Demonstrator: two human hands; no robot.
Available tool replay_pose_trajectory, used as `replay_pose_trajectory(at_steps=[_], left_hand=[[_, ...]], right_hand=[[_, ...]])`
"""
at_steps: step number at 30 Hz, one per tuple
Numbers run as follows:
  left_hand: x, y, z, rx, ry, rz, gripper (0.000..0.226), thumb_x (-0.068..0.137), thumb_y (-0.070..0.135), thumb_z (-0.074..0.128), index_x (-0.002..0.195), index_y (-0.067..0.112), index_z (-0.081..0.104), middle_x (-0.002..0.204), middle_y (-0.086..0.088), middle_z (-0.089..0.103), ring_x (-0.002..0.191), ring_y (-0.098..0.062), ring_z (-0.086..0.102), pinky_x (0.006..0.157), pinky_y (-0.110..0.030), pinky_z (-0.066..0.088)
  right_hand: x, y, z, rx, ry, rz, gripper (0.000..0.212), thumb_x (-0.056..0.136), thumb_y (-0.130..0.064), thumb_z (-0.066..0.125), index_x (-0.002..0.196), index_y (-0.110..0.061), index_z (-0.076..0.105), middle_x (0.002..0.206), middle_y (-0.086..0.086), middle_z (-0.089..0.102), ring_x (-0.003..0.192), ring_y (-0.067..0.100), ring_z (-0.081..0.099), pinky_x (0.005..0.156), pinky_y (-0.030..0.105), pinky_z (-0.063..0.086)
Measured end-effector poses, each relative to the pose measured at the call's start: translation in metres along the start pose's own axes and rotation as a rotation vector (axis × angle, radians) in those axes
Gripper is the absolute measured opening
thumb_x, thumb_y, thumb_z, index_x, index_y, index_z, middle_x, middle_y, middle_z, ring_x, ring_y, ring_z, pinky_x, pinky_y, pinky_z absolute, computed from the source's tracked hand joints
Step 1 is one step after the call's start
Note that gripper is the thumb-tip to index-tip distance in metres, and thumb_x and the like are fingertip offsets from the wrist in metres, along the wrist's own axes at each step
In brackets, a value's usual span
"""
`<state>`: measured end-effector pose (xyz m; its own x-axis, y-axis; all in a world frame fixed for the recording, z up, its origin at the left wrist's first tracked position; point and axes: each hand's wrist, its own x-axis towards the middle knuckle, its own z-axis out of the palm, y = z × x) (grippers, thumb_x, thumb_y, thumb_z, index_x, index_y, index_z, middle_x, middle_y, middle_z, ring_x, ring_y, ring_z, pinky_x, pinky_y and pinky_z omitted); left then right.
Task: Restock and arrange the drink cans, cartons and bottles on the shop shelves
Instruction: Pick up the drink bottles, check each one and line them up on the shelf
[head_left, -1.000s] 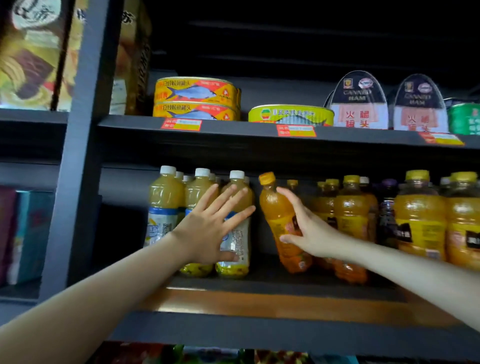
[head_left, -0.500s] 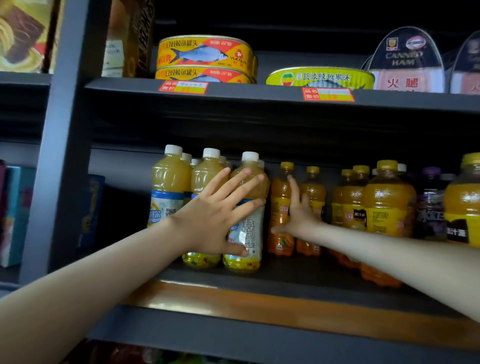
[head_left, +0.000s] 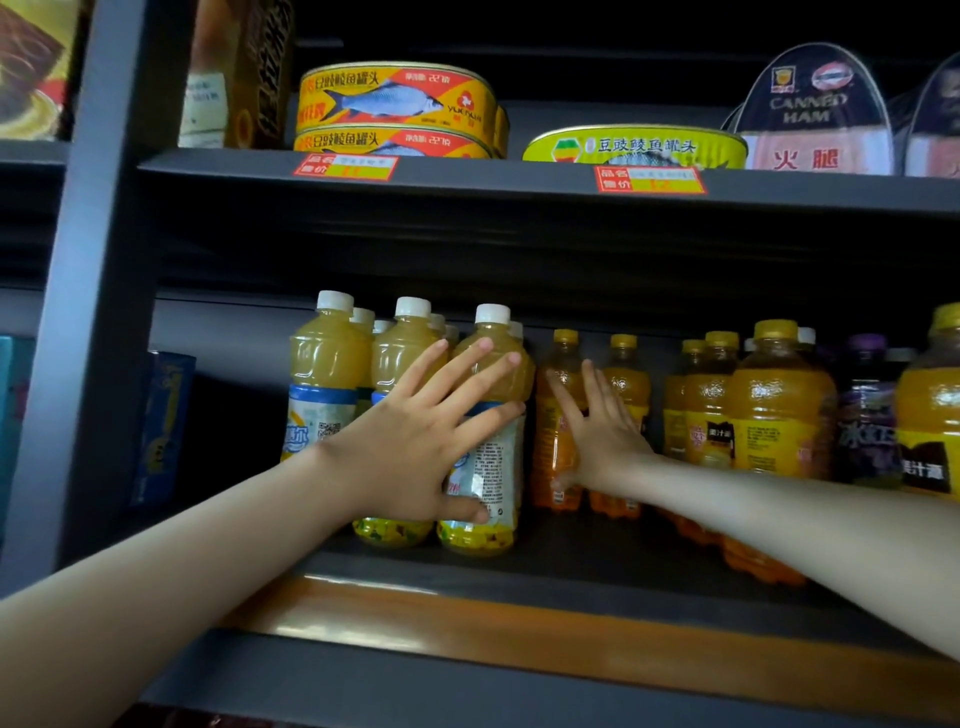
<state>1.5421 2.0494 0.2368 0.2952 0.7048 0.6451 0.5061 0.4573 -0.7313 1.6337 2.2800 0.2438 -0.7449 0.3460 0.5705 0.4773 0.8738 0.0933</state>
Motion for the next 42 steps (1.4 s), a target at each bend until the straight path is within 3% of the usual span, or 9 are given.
replay_pose_trajectory(at_steps=[4, 7, 9, 11, 21, 27, 31, 35, 42], left_hand=[[0.001, 0.001, 0.001, -0.004, 0.012, 0.006, 0.094, 0.075, 0.081, 0.036, 0.144, 0.017, 0.042, 0.157, -0.02, 0.025, 0.144, -0.04, 0.019, 0.112, -0.056, 0.014], [0.001, 0.001, 0.001, 0.001, 0.013, 0.001, 0.094, 0.075, 0.081, 0.036, 0.143, 0.017, 0.042, 0.156, -0.02, 0.026, 0.143, -0.04, 0.02, 0.112, -0.056, 0.015], [0.001, 0.001, 0.0, 0.006, 0.013, 0.003, 0.094, 0.074, 0.081, 0.037, 0.143, 0.017, 0.042, 0.155, -0.02, 0.027, 0.143, -0.04, 0.021, 0.112, -0.056, 0.015], [0.001, 0.002, 0.0, 0.013, 0.006, 0.002, 0.095, 0.074, 0.082, 0.038, 0.142, 0.017, 0.044, 0.155, -0.02, 0.029, 0.142, -0.04, 0.023, 0.112, -0.055, 0.016], [0.001, 0.004, -0.004, 0.024, -0.034, 0.045, 0.084, 0.073, 0.079, 0.055, 0.135, 0.022, 0.055, 0.151, -0.018, 0.037, 0.141, -0.036, 0.032, 0.113, -0.054, 0.021], [0.007, 0.008, -0.02, -0.076, -0.114, 0.023, 0.068, 0.066, 0.062, 0.074, 0.121, 0.023, 0.067, 0.141, -0.019, 0.05, 0.131, -0.038, 0.046, 0.105, -0.055, 0.038], [0.014, 0.021, -0.053, -0.17, -0.139, -0.038, 0.056, 0.066, 0.051, 0.08, 0.112, 0.02, 0.07, 0.136, -0.02, 0.053, 0.125, -0.039, 0.051, 0.104, -0.055, 0.041], [0.02, 0.045, -0.083, -0.251, -0.196, -0.218, 0.059, 0.093, 0.055, 0.048, 0.143, 0.024, 0.041, 0.157, -0.009, 0.022, 0.145, -0.029, 0.016, 0.118, -0.042, 0.01], [0.025, 0.108, -0.139, -0.717, 0.077, -0.46, 0.062, 0.087, 0.052, 0.059, 0.137, 0.017, 0.049, 0.136, -0.003, 0.05, 0.127, -0.024, 0.039, 0.102, -0.032, 0.029]], right_hand=[[-0.001, 0.014, -0.002, -0.052, 0.135, 0.056, 0.119, 0.083, -0.031, 0.073, 0.145, -0.036, -0.028, 0.156, 0.008, -0.032, 0.143, 0.029, -0.027, 0.118, 0.049, -0.007], [0.002, 0.023, -0.007, 0.029, 0.107, 0.2, 0.113, 0.084, -0.008, 0.069, 0.148, -0.043, -0.019, 0.155, 0.007, -0.033, 0.146, 0.035, -0.02, 0.118, 0.052, 0.015], [0.003, 0.026, -0.01, 0.154, 0.047, 0.246, 0.109, 0.086, -0.001, 0.064, 0.149, -0.046, -0.013, 0.154, 0.005, -0.036, 0.148, 0.039, 0.0, 0.107, 0.044, 0.042], [0.004, 0.027, -0.011, 0.237, 0.039, 0.235, 0.102, 0.089, -0.011, 0.066, 0.15, -0.046, -0.009, 0.154, 0.009, -0.035, 0.137, 0.038, 0.035, 0.093, 0.036, 0.053], [-0.015, 0.02, -0.023, 0.326, 0.186, 0.172, 0.091, 0.084, -0.001, 0.069, 0.147, -0.046, 0.021, 0.158, 0.002, -0.011, 0.133, 0.037, 0.04, 0.086, 0.038, 0.056], [-0.069, 0.019, -0.053, 0.33, 0.222, 0.029, 0.092, 0.083, 0.003, 0.068, 0.145, -0.049, 0.024, 0.16, -0.002, -0.01, 0.079, 0.007, 0.056, 0.046, 0.011, 0.04], [-0.099, 0.021, -0.064, 0.299, 0.263, -0.115, 0.088, 0.085, 0.002, 0.067, 0.142, -0.052, 0.027, 0.158, -0.014, -0.015, 0.13, 0.031, 0.044, 0.074, 0.022, 0.052], [-0.13, 0.029, -0.087, 0.254, 0.299, -0.326, 0.083, 0.088, -0.003, 0.066, 0.137, -0.057, 0.027, 0.155, -0.023, -0.017, 0.146, 0.024, 0.018, 0.107, 0.04, 0.043], [-0.214, 0.033, -0.117, 0.111, 0.665, -0.641, 0.073, 0.082, -0.01, 0.072, 0.133, -0.042, 0.03, 0.152, 0.009, 0.009, 0.134, 0.033, 0.027, 0.094, 0.034, 0.04]])
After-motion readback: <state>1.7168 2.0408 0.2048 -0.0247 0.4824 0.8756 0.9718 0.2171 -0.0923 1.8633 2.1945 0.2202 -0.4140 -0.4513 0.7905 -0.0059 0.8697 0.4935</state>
